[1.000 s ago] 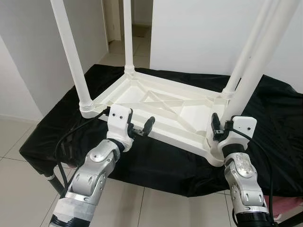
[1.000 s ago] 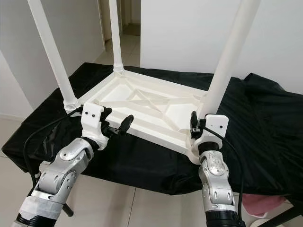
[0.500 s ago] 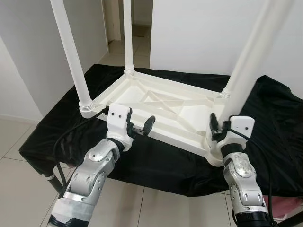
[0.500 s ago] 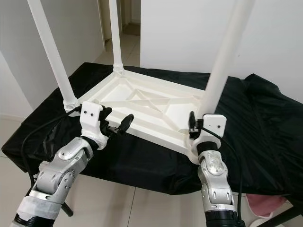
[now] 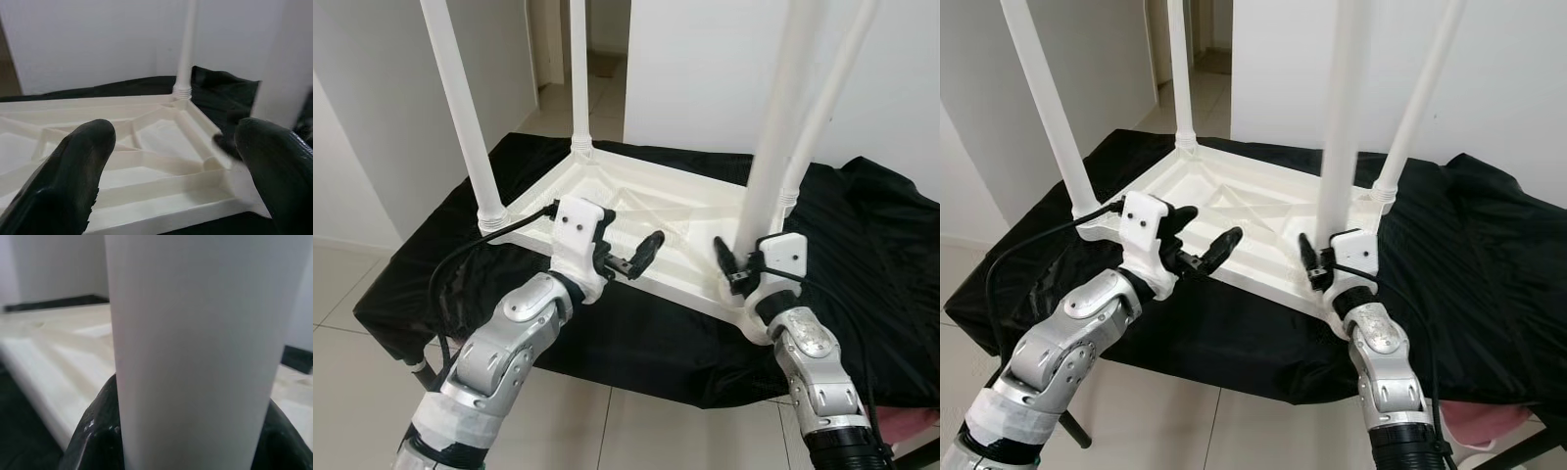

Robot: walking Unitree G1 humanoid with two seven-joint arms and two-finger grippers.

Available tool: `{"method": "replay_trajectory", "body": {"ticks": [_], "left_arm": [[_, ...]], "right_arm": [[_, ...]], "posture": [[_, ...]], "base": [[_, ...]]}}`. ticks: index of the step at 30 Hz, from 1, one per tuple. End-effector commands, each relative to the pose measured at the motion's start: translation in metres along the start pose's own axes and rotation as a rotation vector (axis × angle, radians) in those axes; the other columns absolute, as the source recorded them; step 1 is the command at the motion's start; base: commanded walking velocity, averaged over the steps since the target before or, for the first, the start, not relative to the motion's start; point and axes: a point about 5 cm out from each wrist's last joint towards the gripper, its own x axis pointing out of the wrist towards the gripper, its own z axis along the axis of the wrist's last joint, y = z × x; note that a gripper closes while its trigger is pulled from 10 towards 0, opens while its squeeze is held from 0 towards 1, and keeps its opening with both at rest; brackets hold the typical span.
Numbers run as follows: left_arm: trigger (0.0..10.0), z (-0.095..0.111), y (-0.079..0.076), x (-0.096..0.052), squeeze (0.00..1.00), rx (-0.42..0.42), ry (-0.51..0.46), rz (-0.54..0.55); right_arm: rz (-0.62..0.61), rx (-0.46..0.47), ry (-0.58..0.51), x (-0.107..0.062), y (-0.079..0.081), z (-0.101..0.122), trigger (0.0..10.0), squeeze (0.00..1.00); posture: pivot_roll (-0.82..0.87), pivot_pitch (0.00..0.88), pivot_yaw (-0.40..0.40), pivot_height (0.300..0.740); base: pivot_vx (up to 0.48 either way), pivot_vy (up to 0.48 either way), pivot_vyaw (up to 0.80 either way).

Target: Building children table

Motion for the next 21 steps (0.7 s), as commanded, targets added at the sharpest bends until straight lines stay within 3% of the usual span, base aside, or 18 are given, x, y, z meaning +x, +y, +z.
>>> {"method": "replay_trajectory", "body": {"ticks": [1, 6, 13, 21], "left_arm": [[10.0, 0.004, -0.03, -0.005, 0.0, 0.008, -0.004, -0.549], [10.0, 0.007, -0.037, -0.001, 0.0, 0.034, 0.011, -0.64], [10.0, 0.017, -0.05, 0.003, 0.0, -0.029, -0.02, -0.779], [10.0, 0.02, -0.049, 0.008, 0.0, -0.042, -0.026, -0.787]], "right_arm": [[0.042, 0.002, 0.012, 0.003, 0.004, -0.001, 10.0, 0.0], [0.137, 0.034, 0.044, 0.007, 0.012, -0.003, 10.0, 0.0], [0.265, 0.076, 0.065, 0.014, 0.021, -0.001, 10.0, 0.0], [0.353, 0.086, 0.07, 0.016, 0.028, 0.001, 10.0, 0.0]], "posture": [[0.0, 0.083, -0.031, 0.74], [0.0, 0.076, -0.03, 0.74], [0.0, 0.055, -0.03, 0.74], [0.0, 0.04, -0.026, 0.74]], "base": [[0.0, 0.0, 0.0], [0.0, 0.0, 0.0], [0.0, 0.0, 0.0], [0.0, 0.0, 0.0]]}}
